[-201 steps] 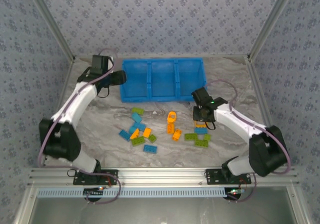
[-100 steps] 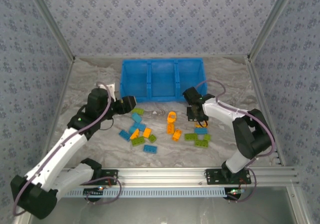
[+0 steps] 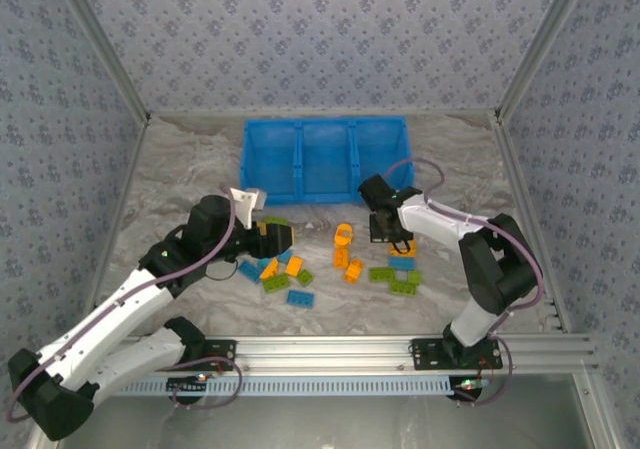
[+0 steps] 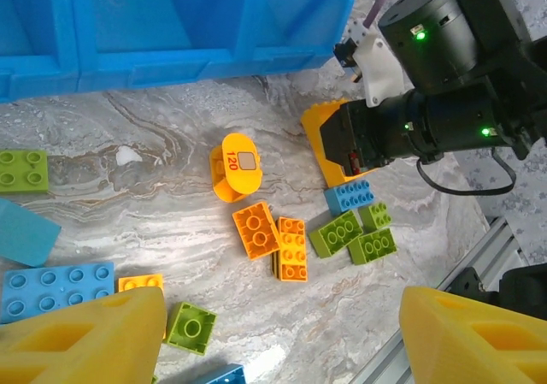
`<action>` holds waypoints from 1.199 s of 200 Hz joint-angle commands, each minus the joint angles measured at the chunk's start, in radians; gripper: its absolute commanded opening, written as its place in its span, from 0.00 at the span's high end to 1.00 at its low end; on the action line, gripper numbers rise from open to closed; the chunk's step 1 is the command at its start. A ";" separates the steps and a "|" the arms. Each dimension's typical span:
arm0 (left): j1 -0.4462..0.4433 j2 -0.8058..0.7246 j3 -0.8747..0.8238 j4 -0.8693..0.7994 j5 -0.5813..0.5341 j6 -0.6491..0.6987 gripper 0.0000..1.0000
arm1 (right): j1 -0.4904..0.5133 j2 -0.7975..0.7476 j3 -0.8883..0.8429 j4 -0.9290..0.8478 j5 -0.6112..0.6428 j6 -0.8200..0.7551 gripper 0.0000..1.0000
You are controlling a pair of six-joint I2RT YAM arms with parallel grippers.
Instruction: Sort the legos into containers by color
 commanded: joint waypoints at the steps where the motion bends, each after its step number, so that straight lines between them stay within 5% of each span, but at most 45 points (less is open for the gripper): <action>1: -0.027 -0.028 0.029 -0.003 -0.052 0.020 0.28 | 0.037 -0.104 0.097 -0.109 0.102 0.010 1.00; 38: -0.052 -0.005 0.055 0.025 -0.134 0.019 0.29 | -0.020 -0.113 0.268 -0.111 0.035 -0.048 1.00; 113: -0.084 0.135 0.151 0.089 -0.144 0.044 0.29 | -0.197 0.242 0.614 -0.017 -0.154 -0.195 1.00; 212: -0.152 0.168 0.131 0.103 -0.184 0.023 0.29 | -0.239 0.542 0.841 -0.016 -0.145 -0.221 1.00; 240: -0.157 0.160 0.125 0.086 -0.196 0.016 0.30 | -0.242 0.533 0.805 0.004 -0.114 -0.198 0.90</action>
